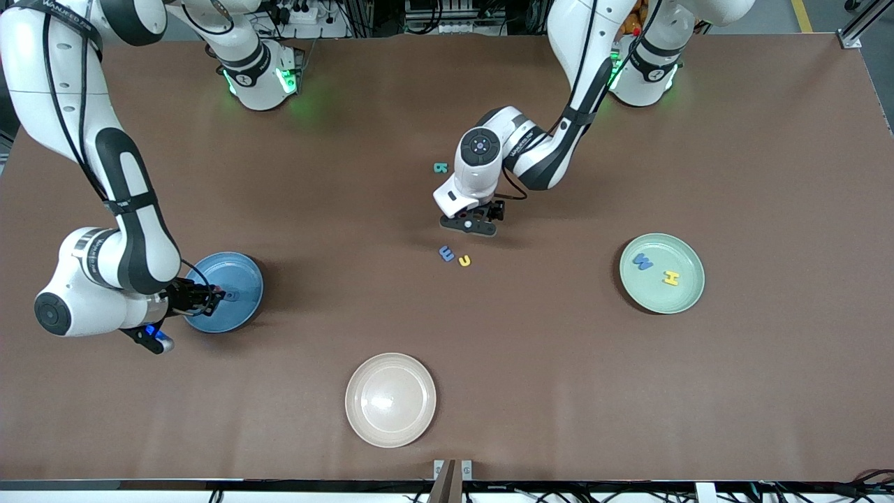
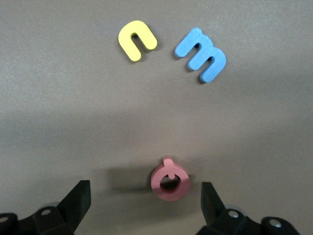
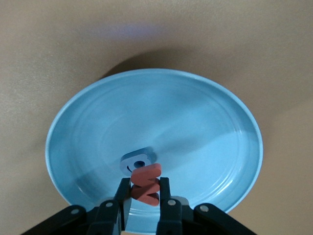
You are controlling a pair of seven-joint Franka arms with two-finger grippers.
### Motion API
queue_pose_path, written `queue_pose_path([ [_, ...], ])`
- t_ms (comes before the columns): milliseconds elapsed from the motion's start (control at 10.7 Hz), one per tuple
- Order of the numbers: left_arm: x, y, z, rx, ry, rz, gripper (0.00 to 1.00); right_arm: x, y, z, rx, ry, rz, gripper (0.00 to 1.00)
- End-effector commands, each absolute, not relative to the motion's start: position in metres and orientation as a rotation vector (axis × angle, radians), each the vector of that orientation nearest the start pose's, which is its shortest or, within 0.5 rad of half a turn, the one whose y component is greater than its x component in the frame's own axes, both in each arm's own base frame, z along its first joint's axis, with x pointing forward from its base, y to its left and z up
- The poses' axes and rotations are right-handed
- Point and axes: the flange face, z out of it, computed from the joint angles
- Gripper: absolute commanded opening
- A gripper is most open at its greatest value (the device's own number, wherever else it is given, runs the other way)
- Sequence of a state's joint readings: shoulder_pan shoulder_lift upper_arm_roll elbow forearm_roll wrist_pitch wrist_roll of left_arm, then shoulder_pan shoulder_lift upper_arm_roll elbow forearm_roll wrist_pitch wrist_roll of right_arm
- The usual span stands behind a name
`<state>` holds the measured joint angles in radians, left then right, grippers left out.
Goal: Sort upper and lower case letters into plates
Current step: 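Release the pink m on the blue plate while the left gripper grasps pink letter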
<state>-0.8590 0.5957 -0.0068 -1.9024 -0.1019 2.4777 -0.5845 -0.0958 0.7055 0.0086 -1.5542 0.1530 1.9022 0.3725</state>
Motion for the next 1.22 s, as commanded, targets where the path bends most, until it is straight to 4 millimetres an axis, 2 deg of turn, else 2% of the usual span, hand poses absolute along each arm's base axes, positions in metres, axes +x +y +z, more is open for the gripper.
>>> queue_pose_path([
  [0, 0.402, -0.482, 0.177, -3.181, 0.289, 0.085, 0.9, 0.65, -0.052, 0.216, -2.896, 0.781, 0.565, 0.35],
  [94, 0.401, -0.482, 0.177, -3.182, 0.292, 0.083, 0.87, 0.649, -0.052, 0.215, -2.895, 0.78, 0.572, 0.77],
  [187, 0.402, -0.483, 0.174, -3.179, 0.3, 0.08, 0.84, 0.649, -0.051, 0.217, -2.895, 0.782, 0.575, 1.0],
  [375, 0.408, -0.491, 0.176, -3.192, 0.302, 0.061, 0.77, 0.652, -0.05, 0.225, -2.896, 0.784, 0.566, 1.0],
  [562, 0.409, -0.493, 0.175, -3.19, 0.317, 0.057, 0.67, 0.654, -0.048, 0.242, -2.901, 0.776, 0.539, 1.0],
  [843, 0.406, -0.496, 0.167, -3.181, 0.332, 0.067, 0.57, 0.659, -0.033, 0.256, -2.911, 0.751, 0.535, 1.0],
  [936, 0.405, -0.497, 0.165, -3.181, 0.329, 0.07, 0.5, 0.66, -0.033, 0.26, -2.908, 0.751, 0.54, 1.0],
  [1124, 0.407, -0.499, 0.168, -3.187, 0.319, 0.061, 0.11, 0.663, -0.035, 0.281, -2.912, 0.737, 0.506, 1.0],
])
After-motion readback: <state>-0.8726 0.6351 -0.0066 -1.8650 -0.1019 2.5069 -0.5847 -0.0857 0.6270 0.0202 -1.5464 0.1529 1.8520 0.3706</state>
